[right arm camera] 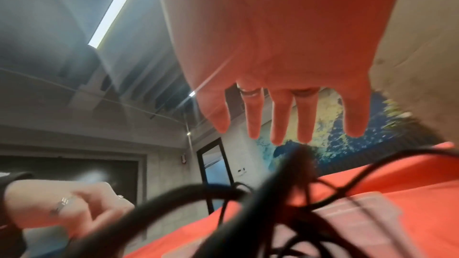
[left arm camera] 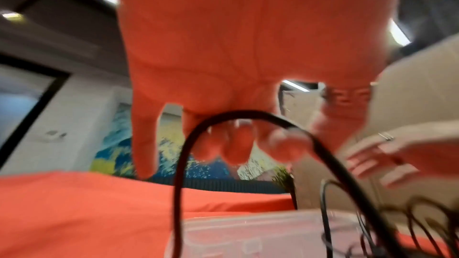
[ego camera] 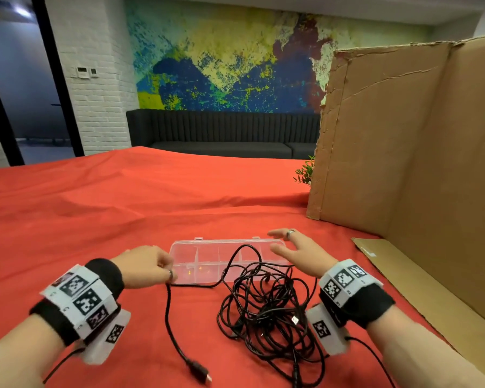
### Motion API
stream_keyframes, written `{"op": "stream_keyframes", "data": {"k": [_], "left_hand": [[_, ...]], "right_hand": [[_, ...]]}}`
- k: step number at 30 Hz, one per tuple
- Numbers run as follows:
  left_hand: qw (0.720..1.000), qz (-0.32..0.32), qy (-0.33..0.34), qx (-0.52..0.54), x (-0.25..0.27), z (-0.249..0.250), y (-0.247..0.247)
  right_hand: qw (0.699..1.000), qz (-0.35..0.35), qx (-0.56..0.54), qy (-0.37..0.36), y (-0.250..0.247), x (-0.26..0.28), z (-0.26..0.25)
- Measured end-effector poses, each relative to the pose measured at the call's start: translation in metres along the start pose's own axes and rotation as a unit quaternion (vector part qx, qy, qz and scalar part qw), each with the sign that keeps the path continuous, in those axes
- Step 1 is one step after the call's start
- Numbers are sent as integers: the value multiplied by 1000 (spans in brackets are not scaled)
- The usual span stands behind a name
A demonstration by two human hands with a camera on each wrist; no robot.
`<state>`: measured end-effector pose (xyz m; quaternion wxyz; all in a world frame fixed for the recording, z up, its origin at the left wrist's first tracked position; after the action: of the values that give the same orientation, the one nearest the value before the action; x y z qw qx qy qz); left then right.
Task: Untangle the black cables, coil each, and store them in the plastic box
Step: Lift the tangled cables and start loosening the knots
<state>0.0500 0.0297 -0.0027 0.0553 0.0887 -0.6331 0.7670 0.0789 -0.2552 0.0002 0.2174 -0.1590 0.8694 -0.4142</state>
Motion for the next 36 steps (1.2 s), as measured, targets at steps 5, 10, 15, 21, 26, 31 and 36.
{"op": "stream_keyframes", "data": {"k": [5, 10, 15, 21, 26, 31, 36], "left_hand": [[988, -33, 42, -146, -4, 29, 28], [993, -63, 85, 57, -14, 67, 42], [988, -58, 104, 102, -19, 77, 42], [943, -17, 143, 300, -11, 79, 23], [887, 1, 121, 446, -4, 79, 6], [760, -33, 52, 647, -7, 50, -4], [816, 29, 67, 574, -10, 43, -22]], "right_hand": [[989, -127, 74, 27, 40, -26, -10], [998, -45, -51, 8, 38, -27, -10], [969, -30, -237, -57, 18, -7, -36], [946, 32, -322, -17, -8, 6, -45], [994, -30, 59, -87, -17, 0, -57], [996, 2, 33, -80, -44, 1, -52], [992, 2, 55, -118, -38, 4, -61]]}}
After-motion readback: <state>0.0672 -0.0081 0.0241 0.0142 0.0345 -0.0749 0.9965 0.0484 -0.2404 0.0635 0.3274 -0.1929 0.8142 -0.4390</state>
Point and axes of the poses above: each hand's wrist, its own x-axis away from the middle knuckle, its own y-axis out of the palm, z = x × y, the point moved 5 cm from there along -x, towards the middle knuckle, and after that the axes turned 12 degrees about -y, right-handed, at the moved point
